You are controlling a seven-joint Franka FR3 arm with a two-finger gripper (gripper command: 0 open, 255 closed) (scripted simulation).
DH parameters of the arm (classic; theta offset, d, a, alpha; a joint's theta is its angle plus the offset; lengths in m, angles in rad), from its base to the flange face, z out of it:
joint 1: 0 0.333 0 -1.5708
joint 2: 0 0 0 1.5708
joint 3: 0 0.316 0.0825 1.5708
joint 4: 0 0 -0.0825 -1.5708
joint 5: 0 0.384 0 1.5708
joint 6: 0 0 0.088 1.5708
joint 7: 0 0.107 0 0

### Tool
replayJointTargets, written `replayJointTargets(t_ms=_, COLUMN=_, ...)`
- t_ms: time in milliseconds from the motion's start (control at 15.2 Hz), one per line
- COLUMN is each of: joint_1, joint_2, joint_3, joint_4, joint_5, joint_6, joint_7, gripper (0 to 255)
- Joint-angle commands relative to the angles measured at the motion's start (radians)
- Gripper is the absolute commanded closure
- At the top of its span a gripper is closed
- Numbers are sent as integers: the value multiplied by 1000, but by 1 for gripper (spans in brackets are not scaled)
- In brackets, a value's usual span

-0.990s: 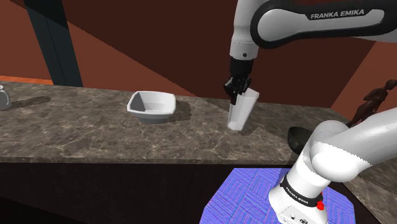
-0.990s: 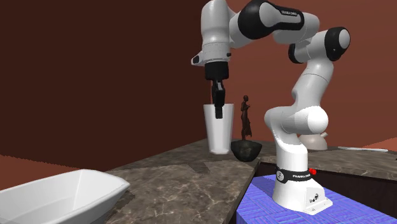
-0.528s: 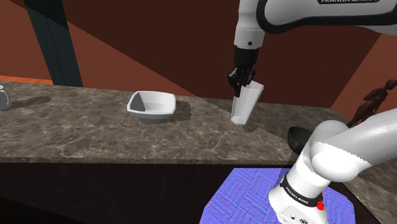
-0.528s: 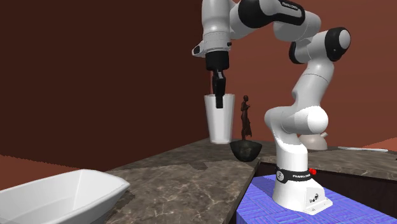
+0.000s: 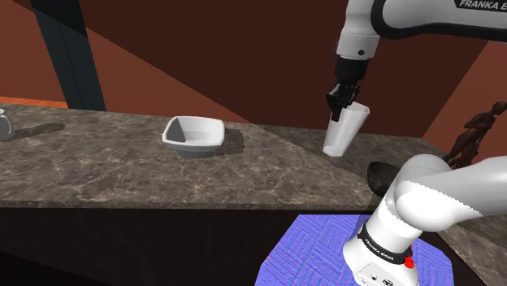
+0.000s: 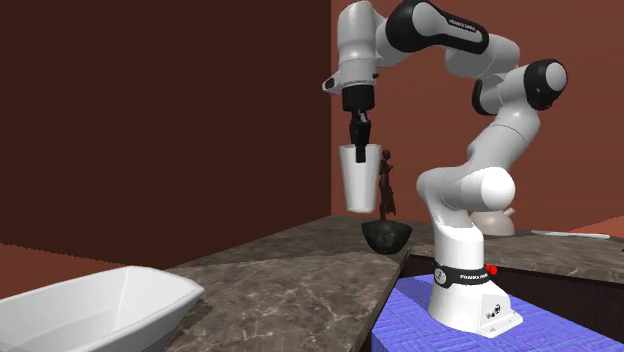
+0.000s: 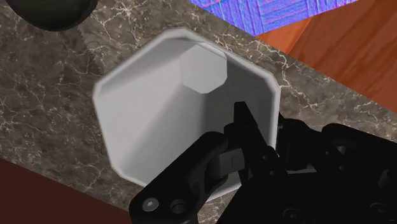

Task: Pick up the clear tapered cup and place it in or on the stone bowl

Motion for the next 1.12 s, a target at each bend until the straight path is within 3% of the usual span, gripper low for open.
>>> replayJointTargets(t_ms=0, joint_1=-15, joint_2=-60, joint_3=-38, joint_4=-29, joint_5=-34, joint_6=-27, joint_7=-43, gripper=255)
replayJointTargets(t_ms=528, joint_1=-77, joint_2=-242, joint_3=-181, joint_4=-49, joint_5=-183, joint_6=-164, joint_7=-209, gripper=255)
replayJointTargets(t_ms=1056, joint_1=-130, joint_2=-351, joint_3=-335, joint_4=6, joint_5=-363, joint_6=-280, joint_7=-396, gripper=255)
